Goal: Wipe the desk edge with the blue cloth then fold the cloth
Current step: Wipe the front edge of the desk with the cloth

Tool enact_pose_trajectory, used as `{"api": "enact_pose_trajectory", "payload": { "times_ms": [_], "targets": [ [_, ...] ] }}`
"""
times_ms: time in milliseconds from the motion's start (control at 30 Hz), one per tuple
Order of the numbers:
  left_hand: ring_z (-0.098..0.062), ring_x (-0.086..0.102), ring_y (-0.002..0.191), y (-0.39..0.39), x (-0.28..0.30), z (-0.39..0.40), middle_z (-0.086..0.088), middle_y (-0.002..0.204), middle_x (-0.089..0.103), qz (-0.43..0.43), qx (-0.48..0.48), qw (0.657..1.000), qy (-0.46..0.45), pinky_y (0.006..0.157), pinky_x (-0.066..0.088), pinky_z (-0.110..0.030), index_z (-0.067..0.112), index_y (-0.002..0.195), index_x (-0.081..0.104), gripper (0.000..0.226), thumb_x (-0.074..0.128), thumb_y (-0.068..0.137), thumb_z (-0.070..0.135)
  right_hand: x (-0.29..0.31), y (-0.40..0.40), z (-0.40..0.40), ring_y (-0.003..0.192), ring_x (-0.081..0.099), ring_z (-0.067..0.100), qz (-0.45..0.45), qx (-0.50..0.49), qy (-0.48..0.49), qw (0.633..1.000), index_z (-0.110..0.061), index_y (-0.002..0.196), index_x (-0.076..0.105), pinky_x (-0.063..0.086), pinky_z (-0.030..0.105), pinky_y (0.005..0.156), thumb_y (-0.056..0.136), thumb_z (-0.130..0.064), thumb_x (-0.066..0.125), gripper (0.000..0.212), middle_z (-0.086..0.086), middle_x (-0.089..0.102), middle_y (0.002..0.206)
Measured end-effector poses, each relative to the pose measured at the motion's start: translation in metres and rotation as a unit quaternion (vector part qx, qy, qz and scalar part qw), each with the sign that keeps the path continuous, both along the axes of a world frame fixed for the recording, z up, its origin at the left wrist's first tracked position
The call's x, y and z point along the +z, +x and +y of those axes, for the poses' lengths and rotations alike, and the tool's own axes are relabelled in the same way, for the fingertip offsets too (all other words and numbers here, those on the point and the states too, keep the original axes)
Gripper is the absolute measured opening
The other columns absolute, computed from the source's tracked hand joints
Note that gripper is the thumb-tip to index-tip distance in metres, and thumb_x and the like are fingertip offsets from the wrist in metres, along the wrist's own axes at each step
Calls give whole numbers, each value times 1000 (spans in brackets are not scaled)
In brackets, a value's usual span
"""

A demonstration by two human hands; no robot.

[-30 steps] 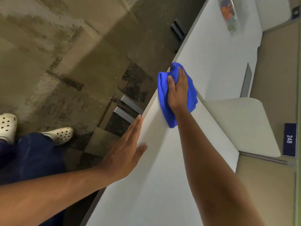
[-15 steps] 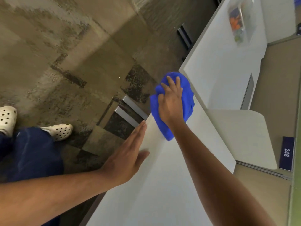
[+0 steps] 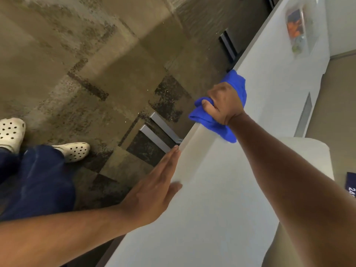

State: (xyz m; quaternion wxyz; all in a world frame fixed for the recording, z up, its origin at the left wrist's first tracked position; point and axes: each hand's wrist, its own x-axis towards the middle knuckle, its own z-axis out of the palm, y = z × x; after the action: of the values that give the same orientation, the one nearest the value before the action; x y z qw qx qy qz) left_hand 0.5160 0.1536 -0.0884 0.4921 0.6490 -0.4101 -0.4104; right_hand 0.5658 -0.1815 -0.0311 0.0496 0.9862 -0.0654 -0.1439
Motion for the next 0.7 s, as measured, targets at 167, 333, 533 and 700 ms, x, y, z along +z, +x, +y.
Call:
{"api": "enact_pose_trajectory", "payload": {
  "times_ms": [167,333,533,700],
  "targets": [
    [3,-11,159,1,2,-2,11,176,-14,-7,-10,1000,1,124,-2,-11,19,168,-9,79,31,107,51,2,-23,48,74,55,34,-43,-55,31,997,-6,75,67,47,47,84,91,-38,40,45,12,63,73],
    [4,-6,159,1,2,-2,6,175,-4,8,-8,1000,6,126,5,-14,17,168,-1,79,46,109,41,-7,-76,88,108,62,29,-33,17,92,995,-12,105,76,27,46,125,96,-45,38,51,7,73,107],
    [7,-8,158,2,3,-1,19,174,-13,16,-8,1000,5,120,-2,-4,26,167,-9,81,48,110,37,-4,-44,23,90,57,35,-31,77,77,994,-7,95,68,42,50,104,97,-52,38,53,11,66,93],
    [9,-7,158,5,10,0,27,172,-16,29,-16,999,17,117,0,-1,39,162,-18,79,38,107,48,-8,-35,26,117,62,31,-123,-140,71,980,-9,102,72,32,54,120,101,-41,38,48,7,71,110]
  ]
}}
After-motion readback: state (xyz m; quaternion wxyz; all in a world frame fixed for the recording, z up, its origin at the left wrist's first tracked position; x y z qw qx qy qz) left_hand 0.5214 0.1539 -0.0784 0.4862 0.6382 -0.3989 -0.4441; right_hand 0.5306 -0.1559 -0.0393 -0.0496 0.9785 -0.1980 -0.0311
